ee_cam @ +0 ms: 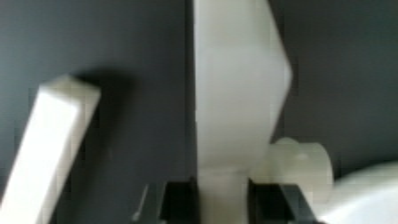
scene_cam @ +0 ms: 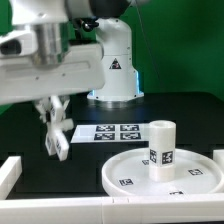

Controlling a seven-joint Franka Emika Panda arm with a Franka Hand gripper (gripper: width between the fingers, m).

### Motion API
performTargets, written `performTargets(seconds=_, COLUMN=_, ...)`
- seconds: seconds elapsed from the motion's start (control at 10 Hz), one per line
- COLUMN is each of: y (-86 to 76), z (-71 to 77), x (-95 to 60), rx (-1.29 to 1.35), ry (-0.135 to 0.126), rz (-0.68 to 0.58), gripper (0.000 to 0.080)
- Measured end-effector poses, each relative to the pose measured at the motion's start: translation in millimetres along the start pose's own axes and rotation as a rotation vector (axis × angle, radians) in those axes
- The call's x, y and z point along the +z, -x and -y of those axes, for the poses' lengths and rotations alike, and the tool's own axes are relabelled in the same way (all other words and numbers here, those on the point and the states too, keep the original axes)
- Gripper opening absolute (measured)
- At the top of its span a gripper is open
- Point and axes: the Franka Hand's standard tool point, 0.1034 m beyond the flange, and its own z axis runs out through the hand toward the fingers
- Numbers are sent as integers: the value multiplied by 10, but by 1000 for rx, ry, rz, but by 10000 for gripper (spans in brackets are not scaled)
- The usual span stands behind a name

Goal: Assemble round table

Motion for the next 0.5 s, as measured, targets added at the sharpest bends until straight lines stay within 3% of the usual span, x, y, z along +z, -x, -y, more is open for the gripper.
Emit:
performTargets(seconds=0.4, y=-15, z=23, x=15, rx=-8, ry=-1, rz=0, gripper=117)
performTargets(seconds=0.5, y=-13, z=23, x=19, rx=-8, ry=-1, rz=1, gripper=216)
